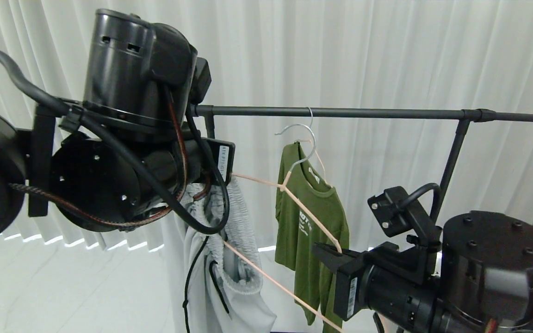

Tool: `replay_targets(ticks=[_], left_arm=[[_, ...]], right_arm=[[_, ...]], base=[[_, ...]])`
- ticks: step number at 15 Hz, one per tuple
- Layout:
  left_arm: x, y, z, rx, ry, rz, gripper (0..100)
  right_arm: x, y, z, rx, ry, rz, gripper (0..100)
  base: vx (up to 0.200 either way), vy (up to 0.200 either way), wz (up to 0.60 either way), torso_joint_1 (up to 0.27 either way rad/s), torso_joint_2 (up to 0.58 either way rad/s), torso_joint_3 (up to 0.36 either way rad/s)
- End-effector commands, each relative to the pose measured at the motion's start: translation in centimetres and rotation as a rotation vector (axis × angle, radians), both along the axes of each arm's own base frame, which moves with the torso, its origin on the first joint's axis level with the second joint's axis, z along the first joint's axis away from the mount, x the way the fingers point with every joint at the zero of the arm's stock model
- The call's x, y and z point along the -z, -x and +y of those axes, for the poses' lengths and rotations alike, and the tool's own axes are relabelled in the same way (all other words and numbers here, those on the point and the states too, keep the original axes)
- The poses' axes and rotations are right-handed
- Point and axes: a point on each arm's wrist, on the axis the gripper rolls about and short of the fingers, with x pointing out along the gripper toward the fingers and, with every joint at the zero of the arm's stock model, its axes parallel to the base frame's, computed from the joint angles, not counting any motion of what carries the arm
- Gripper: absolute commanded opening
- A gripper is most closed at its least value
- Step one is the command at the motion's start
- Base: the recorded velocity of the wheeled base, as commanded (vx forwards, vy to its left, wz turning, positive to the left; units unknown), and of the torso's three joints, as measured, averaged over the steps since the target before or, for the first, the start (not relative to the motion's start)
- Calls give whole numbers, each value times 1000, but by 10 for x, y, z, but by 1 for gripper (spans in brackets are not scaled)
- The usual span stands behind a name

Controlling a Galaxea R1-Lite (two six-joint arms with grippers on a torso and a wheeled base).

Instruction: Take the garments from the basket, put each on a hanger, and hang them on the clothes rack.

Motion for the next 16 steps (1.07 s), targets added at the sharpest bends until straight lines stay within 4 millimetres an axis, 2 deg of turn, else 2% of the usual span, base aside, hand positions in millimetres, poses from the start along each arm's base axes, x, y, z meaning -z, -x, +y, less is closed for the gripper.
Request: replay_targets(ticks=[1, 5, 9, 11, 14, 16], left_arm=[[-5, 7, -8, 31, 34, -10, 0], [-17, 17, -17, 69, 98, -35, 0], [-16, 28, -28, 118, 110, -28, 0], [-18, 21, -21, 86, 115, -35, 0], [-30, 9, -9, 27, 143, -70, 0], [-34, 4, -4, 3, 149, -80, 0]], right_arm=[[9, 1, 11, -20, 20, 8, 0], [19, 0, 25, -41, 15, 0, 0], [19, -6, 38, -41, -6, -10, 0], [20, -4, 33, -42, 3, -7, 0], [34, 9, 6, -51, 86, 9, 0], [37, 14, -6, -50, 102, 16, 0]], base=[[0, 0, 0, 0, 0, 0], [0, 0, 0, 0, 0, 0], [0, 0, 0, 0, 0, 0], [0, 0, 0, 0, 0, 0], [0, 0, 0, 0, 0, 0], [0, 0, 0, 0, 0, 0]])
